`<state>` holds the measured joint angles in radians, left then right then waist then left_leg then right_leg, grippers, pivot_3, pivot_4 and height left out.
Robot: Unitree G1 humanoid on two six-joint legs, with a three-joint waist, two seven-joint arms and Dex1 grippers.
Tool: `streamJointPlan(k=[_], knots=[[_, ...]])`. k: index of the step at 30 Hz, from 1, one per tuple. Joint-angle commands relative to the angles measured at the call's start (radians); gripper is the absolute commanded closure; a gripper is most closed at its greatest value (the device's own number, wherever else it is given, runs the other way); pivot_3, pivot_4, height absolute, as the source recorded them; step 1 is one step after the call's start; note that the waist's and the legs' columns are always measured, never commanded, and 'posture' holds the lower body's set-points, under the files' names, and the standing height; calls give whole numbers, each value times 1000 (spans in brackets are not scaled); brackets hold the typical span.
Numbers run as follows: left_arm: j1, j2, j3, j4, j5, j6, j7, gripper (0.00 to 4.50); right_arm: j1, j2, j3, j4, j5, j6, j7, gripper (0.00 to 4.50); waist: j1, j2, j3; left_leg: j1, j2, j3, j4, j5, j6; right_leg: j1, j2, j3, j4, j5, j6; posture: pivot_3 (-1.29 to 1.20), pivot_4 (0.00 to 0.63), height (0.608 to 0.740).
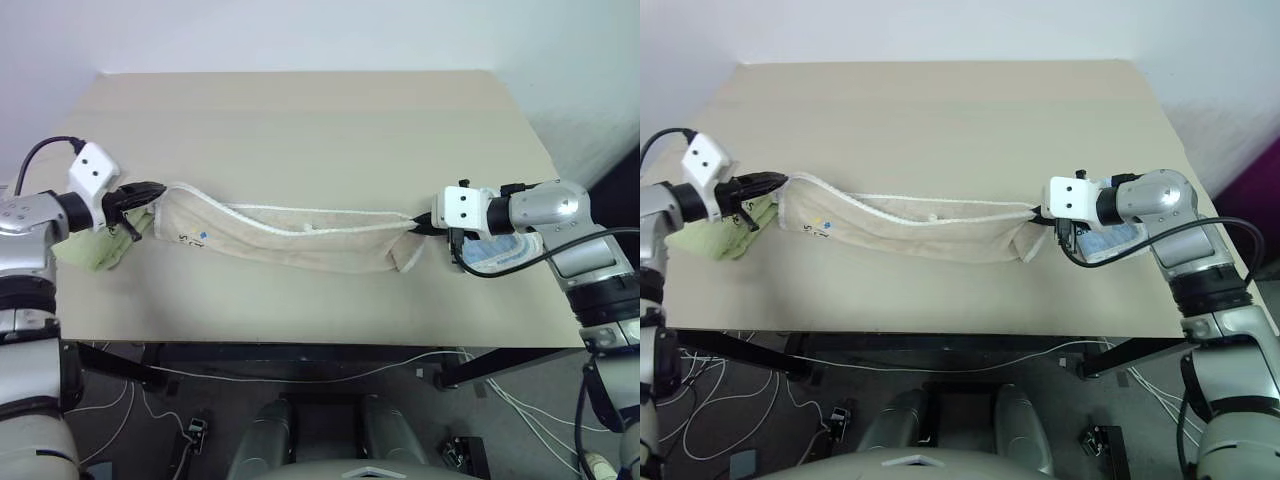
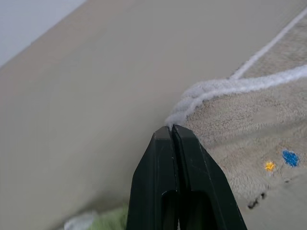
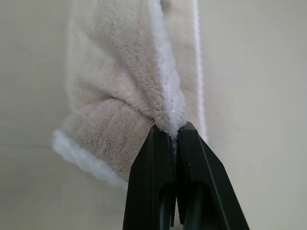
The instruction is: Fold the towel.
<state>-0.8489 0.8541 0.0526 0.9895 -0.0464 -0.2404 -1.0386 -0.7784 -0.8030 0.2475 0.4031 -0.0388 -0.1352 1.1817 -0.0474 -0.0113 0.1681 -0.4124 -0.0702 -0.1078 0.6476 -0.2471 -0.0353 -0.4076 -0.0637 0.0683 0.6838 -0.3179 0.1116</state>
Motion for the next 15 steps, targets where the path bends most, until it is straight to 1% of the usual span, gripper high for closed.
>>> streamJointPlan(k=[1,8,15], knots=[[-40,2,-48,103,94,-75,84,4500,-63,14,1,103,-52,-65,-32,4477,0,0,0,0,0,0,0,0,0,0,0,0,0,0,0,0,150,740],[-59,1,-145,227,239,-128,234,4500,-147,44,35,316,-153,-169,-96,4477,2,0,0,0,0,0,0,0,0,0,0,0,1,0,0,0,150,740],[-81,-24,-146,256,253,-158,296,4500,-198,85,44,455,-198,-249,-159,4477,4,0,0,0,0,0,0,0,0,0,0,0,1,0,0,0,150,740]])
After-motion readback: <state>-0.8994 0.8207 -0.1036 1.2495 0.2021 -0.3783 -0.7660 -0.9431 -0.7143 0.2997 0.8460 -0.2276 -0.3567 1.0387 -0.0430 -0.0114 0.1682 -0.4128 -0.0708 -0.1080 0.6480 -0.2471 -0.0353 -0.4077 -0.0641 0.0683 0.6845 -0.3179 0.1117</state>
